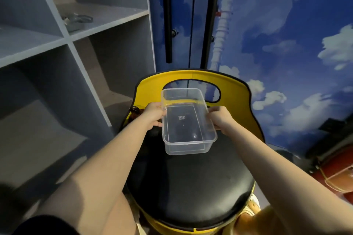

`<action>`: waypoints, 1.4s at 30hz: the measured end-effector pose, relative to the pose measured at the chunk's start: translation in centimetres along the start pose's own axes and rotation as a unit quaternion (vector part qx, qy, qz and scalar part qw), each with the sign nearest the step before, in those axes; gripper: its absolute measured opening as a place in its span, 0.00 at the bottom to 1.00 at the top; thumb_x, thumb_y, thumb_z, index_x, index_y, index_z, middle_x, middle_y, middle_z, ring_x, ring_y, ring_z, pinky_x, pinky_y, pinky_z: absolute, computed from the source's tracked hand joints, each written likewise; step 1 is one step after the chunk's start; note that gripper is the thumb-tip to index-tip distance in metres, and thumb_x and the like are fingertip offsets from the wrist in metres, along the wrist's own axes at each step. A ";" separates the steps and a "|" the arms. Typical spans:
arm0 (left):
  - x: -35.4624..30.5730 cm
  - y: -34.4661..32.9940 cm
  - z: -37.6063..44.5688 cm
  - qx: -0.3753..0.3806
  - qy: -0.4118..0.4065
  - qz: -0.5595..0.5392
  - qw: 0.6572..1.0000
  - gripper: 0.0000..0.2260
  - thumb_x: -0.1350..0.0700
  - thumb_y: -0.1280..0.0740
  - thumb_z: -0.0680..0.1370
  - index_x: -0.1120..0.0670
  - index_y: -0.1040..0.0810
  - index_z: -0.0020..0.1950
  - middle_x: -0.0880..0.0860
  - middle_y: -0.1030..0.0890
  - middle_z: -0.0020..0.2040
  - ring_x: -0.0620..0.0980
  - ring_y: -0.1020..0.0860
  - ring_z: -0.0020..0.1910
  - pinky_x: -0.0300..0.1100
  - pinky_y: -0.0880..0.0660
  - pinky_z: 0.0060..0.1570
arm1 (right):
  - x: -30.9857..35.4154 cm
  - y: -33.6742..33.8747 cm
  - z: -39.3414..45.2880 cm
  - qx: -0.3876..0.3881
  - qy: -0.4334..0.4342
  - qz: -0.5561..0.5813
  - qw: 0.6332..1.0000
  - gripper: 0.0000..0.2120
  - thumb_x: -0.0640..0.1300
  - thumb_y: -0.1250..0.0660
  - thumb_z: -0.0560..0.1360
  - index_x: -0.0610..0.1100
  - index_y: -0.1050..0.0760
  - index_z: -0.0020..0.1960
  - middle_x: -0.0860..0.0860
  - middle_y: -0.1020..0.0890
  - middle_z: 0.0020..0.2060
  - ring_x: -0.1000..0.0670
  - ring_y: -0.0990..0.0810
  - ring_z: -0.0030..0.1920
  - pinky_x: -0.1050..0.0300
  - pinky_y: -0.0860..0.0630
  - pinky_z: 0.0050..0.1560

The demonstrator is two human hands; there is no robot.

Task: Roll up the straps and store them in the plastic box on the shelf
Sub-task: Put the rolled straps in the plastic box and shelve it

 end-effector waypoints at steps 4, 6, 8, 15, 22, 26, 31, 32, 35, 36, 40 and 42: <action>2.7 -2.2 1.6 0.018 0.023 0.018 0.999 0.17 0.67 0.42 0.79 0.57 0.30 0.68 0.54 0.24 0.59 0.56 0.24 0.57 0.53 0.26 0.51 | -3.4 0.0 0.9 -0.005 -0.039 -0.014 0.999 0.11 0.33 0.39 0.71 0.41 0.24 0.51 0.41 0.20 0.43 0.40 0.20 0.42 0.47 0.19 0.41; 4.0 -3.2 2.3 0.018 0.036 0.028 0.999 0.19 0.67 0.41 0.79 0.57 0.32 0.70 0.54 0.25 0.64 0.56 0.25 0.61 0.54 0.25 0.53 | -4.8 -0.1 1.2 -0.008 -0.058 -0.019 0.998 0.10 0.33 0.40 0.70 0.42 0.24 0.48 0.42 0.21 0.42 0.42 0.21 0.41 0.51 0.20 0.37; 5.0 -4.0 2.6 0.021 0.048 0.034 0.998 0.20 0.66 0.41 0.79 0.56 0.33 0.71 0.54 0.26 0.66 0.56 0.25 0.62 0.54 0.24 0.54 | -6.1 -0.3 1.3 -0.007 -0.077 -0.031 0.997 0.10 0.33 0.41 0.70 0.42 0.25 0.47 0.43 0.21 0.42 0.42 0.21 0.42 0.53 0.21 0.35; 7.7 -6.1 3.2 0.035 0.075 0.039 0.996 0.22 0.68 0.41 0.79 0.58 0.35 0.72 0.56 0.28 0.68 0.56 0.27 0.64 0.55 0.26 0.58 | -9.6 -0.7 1.6 -0.006 -0.108 -0.081 0.991 0.07 0.35 0.40 0.72 0.42 0.27 0.48 0.44 0.23 0.44 0.42 0.22 0.45 0.50 0.22 0.42; 10.3 -7.4 4.0 0.030 0.078 0.054 0.995 0.25 0.68 0.40 0.78 0.54 0.39 0.74 0.54 0.32 0.71 0.56 0.29 0.66 0.54 0.26 0.59 | -11.9 -1.0 1.4 0.001 -0.124 -0.078 0.989 0.10 0.34 0.41 0.71 0.40 0.28 0.51 0.44 0.24 0.45 0.44 0.24 0.44 0.55 0.25 0.37; 11.0 -6.9 4.5 0.037 0.075 0.050 0.995 0.26 0.66 0.38 0.78 0.54 0.39 0.74 0.55 0.32 0.71 0.56 0.29 0.66 0.54 0.26 0.60 | -11.7 -1.5 1.4 -0.016 -0.111 -0.097 0.989 0.14 0.35 0.38 0.72 0.40 0.31 0.57 0.44 0.25 0.52 0.42 0.24 0.52 0.53 0.28 0.45; 11.1 -4.0 5.3 -0.012 -0.020 0.140 0.990 0.23 0.61 0.35 0.78 0.56 0.34 0.72 0.56 0.28 0.68 0.52 0.27 0.64 0.45 0.29 0.62 | -8.6 -3.8 1.8 -0.087 0.070 -0.192 0.975 0.23 0.41 0.36 0.75 0.42 0.35 0.68 0.45 0.31 0.67 0.43 0.28 0.63 0.49 0.28 0.57; 10.9 -3.2 5.5 -0.033 -0.049 0.169 0.984 0.21 0.62 0.35 0.77 0.56 0.32 0.71 0.55 0.26 0.67 0.52 0.26 0.63 0.44 0.29 0.61 | -7.7 -4.6 2.1 -0.076 0.099 -0.196 0.973 0.23 0.41 0.35 0.76 0.43 0.35 0.69 0.46 0.31 0.67 0.44 0.28 0.64 0.49 0.28 0.59; 10.4 -0.2 6.3 -0.104 -0.140 0.297 0.939 0.21 0.62 0.33 0.76 0.54 0.29 0.68 0.54 0.26 0.65 0.52 0.28 0.64 0.44 0.30 0.62 | -5.8 -7.7 3.1 0.034 0.160 -0.206 0.965 0.25 0.42 0.33 0.75 0.42 0.35 0.70 0.45 0.29 0.67 0.45 0.30 0.67 0.53 0.33 0.65; 10.1 0.8 6.7 -0.117 -0.159 0.350 0.916 0.22 0.61 0.33 0.76 0.53 0.30 0.69 0.53 0.28 0.66 0.52 0.31 0.66 0.45 0.32 0.64 | -5.3 -8.9 3.4 0.067 0.172 -0.211 0.960 0.26 0.42 0.32 0.75 0.42 0.35 0.71 0.45 0.29 0.67 0.44 0.31 0.67 0.53 0.34 0.66; 9.7 3.5 8.5 -0.062 -0.129 0.567 0.811 0.33 0.54 0.31 0.75 0.50 0.42 0.75 0.51 0.38 0.73 0.52 0.42 0.73 0.48 0.41 0.70 | -4.1 -13.4 5.1 0.149 0.185 -0.244 0.940 0.30 0.41 0.30 0.73 0.40 0.37 0.71 0.41 0.28 0.67 0.42 0.31 0.67 0.50 0.34 0.68; 9.7 4.0 9.5 -0.028 -0.095 0.621 0.778 0.37 0.52 0.30 0.74 0.51 0.48 0.77 0.51 0.42 0.75 0.53 0.45 0.74 0.48 0.45 0.71 | -3.8 -15.6 6.2 0.175 0.184 -0.261 0.931 0.30 0.41 0.29 0.71 0.39 0.36 0.70 0.39 0.28 0.65 0.40 0.31 0.67 0.50 0.33 0.66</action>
Point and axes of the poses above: each hand's wrist, its own z-axis towards the middle knuckle, its own y-axis out of the back of the hand, x = y × z, the point moved 1 cm from there along z, towards the middle knuckle
